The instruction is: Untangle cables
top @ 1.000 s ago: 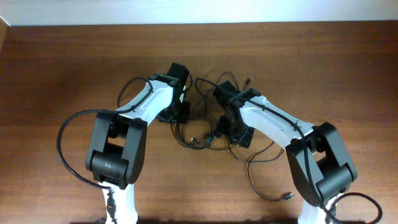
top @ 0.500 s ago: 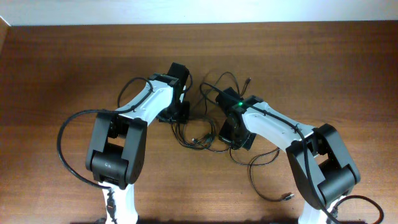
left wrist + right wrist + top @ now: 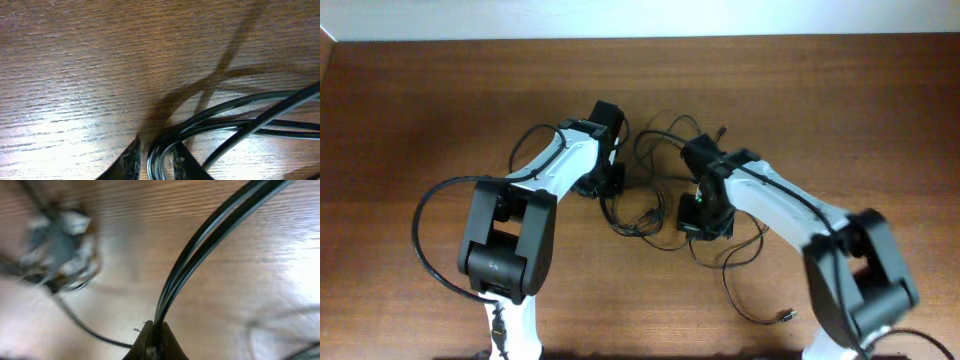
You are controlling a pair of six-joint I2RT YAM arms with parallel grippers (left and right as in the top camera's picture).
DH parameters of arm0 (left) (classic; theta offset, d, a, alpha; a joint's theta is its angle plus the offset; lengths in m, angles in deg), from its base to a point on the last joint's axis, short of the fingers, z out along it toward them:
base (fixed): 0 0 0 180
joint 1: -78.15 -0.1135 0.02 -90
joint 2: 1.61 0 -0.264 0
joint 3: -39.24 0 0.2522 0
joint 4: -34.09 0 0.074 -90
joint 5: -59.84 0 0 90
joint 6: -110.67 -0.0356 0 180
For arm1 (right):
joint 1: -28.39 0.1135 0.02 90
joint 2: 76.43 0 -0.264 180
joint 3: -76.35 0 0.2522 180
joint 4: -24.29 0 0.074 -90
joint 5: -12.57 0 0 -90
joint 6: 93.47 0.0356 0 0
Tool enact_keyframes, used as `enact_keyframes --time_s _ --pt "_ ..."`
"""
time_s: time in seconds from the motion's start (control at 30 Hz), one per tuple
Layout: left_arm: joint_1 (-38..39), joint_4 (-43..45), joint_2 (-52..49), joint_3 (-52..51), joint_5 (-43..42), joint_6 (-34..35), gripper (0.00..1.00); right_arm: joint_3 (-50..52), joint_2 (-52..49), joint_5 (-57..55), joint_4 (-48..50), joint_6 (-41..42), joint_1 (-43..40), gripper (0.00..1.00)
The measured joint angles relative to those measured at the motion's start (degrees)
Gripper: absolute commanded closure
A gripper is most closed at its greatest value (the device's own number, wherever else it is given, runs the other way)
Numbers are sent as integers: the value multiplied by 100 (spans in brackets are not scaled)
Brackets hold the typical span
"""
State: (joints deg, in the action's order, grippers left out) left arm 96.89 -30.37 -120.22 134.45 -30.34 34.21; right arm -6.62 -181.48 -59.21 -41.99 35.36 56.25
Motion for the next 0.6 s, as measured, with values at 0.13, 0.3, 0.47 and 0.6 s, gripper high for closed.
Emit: enact_keyframes --time_s 0.13,0.3,0.47,0.6 --pt "4 4 0 0 0 0 71 -42 1064 52 -227 -339 0 96" --pt "4 20 0 0 0 0 67 -59 2769 79 -131 -664 0 96" --pt "4 20 0 0 0 0 65 -74 3755 -136 372 -1156 -4 96" --pt "4 17 2 -2 0 0 64 -103 3748 -498 -210 -1239 -2 96"
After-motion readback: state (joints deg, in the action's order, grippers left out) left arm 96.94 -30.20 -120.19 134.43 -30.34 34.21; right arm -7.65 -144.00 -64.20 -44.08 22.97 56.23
